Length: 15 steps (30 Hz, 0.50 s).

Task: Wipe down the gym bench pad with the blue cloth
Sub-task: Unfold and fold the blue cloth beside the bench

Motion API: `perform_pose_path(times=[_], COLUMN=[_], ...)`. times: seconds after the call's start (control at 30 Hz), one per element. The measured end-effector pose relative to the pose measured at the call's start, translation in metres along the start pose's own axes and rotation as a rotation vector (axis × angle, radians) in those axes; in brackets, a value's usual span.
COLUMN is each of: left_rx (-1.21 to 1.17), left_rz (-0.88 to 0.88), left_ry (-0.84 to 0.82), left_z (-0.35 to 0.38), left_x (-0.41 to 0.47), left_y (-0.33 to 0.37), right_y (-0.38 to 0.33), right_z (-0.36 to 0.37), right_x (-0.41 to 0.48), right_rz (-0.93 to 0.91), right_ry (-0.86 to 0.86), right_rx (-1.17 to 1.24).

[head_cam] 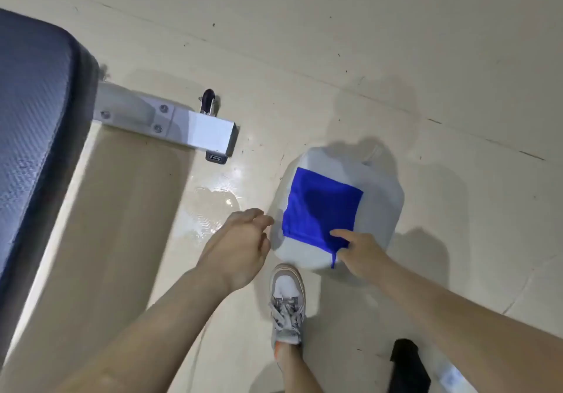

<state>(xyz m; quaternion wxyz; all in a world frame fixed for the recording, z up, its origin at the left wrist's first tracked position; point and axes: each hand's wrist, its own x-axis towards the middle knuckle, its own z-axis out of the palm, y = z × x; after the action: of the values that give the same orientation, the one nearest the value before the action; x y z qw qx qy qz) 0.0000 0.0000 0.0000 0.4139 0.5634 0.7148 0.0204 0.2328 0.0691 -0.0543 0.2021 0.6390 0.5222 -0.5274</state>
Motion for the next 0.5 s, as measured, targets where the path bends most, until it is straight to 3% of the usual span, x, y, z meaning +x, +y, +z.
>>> perform_pose_path(times=[0.2,0.33,0.43,0.5], left_rx=[0.317,0.388,0.174,-0.261], left_rz=[0.156,0.091,0.041,-0.057], left_ry=[-0.296,-0.409,-0.269,-0.112], left_z=[0.061,0.081,0.086,0.085], left_x=[0.04,0.044,0.042,0.039], left_y=[0.012,0.019,0.025,0.035], right_y=[0.004,-0.006,-0.024,-0.035], right_z=[0.017,0.016,-0.002,-0.012], right_x=[0.019,0.017,0.003,-0.008], right_rz=[0.066,0.09,0.083,0.064], right_ry=[0.079,0.223,0.259,0.238], right_rx=[0.275,0.508,0.811,0.973])
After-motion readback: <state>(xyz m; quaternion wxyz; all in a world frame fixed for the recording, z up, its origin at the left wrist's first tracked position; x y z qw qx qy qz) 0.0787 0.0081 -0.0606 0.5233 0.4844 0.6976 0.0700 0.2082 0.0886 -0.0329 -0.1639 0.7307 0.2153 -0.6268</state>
